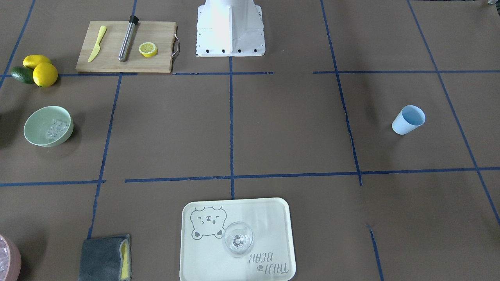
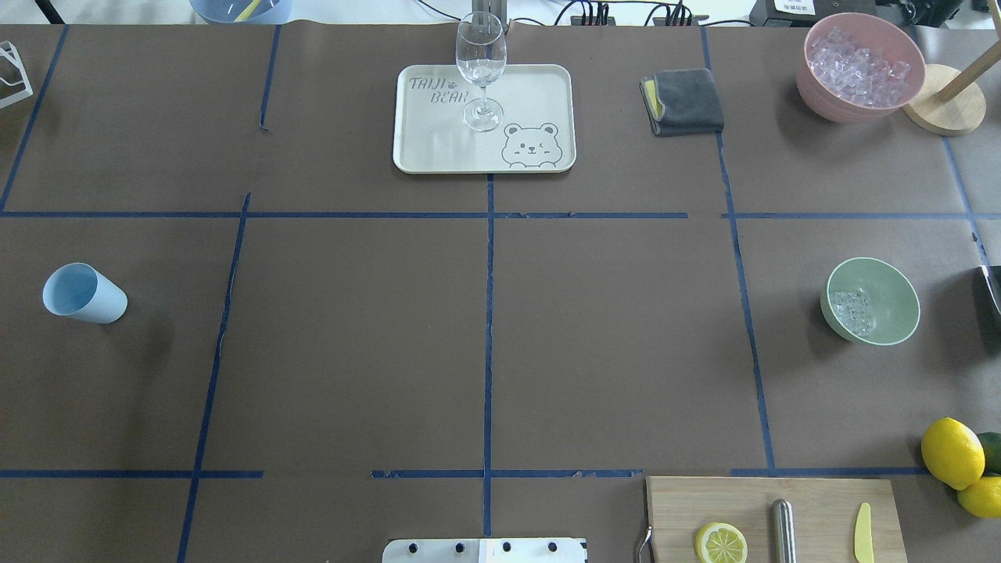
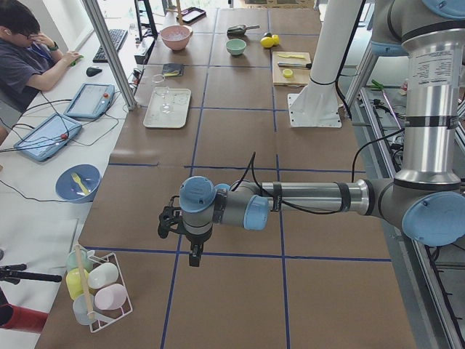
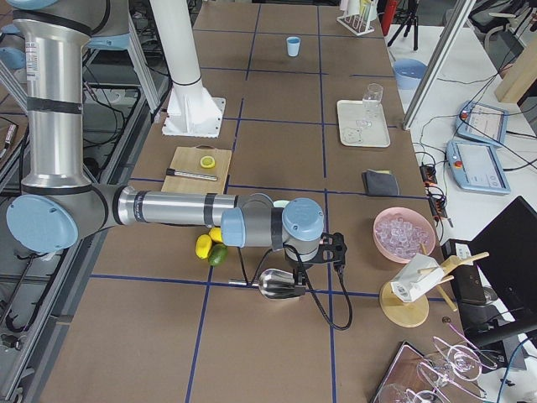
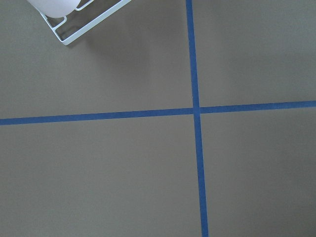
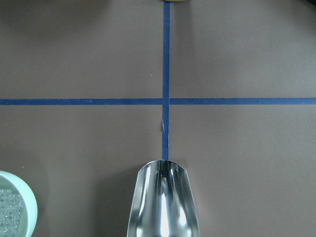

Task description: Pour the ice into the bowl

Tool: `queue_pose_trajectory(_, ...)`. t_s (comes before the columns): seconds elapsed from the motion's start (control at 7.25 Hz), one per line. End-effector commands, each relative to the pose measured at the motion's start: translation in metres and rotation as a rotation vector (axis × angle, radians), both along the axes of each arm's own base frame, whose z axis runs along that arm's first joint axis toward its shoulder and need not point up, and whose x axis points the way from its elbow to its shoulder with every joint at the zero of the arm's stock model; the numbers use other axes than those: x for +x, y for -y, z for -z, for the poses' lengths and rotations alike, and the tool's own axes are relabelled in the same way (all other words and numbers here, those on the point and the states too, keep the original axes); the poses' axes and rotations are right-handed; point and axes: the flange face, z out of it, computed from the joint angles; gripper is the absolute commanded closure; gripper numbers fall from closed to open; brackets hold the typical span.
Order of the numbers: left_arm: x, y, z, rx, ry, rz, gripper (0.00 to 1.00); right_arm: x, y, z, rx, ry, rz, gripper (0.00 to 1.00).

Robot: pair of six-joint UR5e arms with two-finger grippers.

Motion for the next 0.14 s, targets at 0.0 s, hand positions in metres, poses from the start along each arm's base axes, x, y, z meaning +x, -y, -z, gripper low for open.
queue_pose_trajectory(0.0,0.0001,0.0000,-0.0015,0.001,0.000,-0.001,0.00,0.0000,0.0007,-0.0004,0.000,0.000,0.000,0.00)
